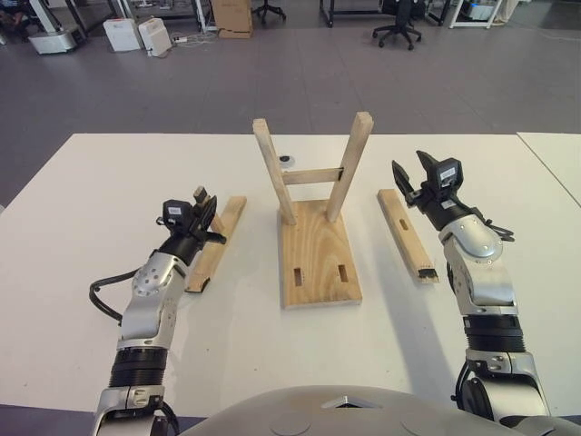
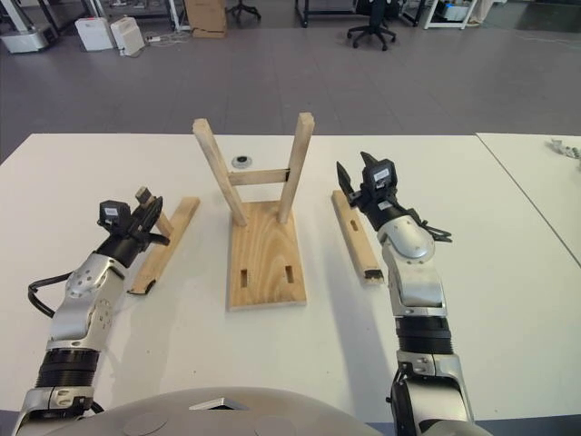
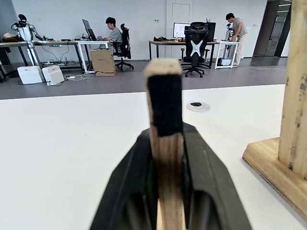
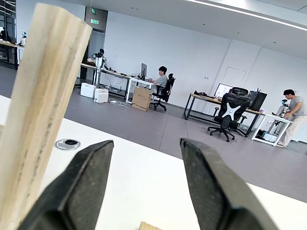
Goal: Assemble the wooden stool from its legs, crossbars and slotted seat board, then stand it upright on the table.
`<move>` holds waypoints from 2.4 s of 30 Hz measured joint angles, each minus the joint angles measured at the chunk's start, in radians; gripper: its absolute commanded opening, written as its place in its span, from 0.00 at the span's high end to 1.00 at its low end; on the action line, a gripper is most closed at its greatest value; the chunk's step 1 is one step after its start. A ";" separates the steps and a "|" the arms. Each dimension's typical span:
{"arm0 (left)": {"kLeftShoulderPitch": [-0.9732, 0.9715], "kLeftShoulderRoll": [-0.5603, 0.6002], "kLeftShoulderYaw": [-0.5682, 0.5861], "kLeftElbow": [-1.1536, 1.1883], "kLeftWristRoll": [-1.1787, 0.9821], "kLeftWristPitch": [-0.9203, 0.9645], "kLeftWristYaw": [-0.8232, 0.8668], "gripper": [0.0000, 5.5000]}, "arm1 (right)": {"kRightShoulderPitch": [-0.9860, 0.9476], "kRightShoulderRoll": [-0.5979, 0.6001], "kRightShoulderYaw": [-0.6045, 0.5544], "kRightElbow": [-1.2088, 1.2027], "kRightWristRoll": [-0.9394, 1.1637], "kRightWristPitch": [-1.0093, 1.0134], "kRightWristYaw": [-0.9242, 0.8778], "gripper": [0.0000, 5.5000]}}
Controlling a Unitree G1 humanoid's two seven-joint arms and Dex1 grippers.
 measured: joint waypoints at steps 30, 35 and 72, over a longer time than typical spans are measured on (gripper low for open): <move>0.129 0.137 0.024 -0.330 0.040 0.721 0.062 0.49 | 0.000 0.001 -0.001 0.033 0.000 -0.035 -0.021 0.53; 0.131 0.153 0.052 -0.251 0.079 0.607 0.041 0.62 | -0.007 0.002 -0.015 0.008 0.036 0.018 -0.019 0.53; -0.245 0.064 -0.297 -0.592 -0.001 0.277 -0.291 0.44 | -0.056 0.147 -0.290 -0.508 1.378 0.808 -0.505 0.82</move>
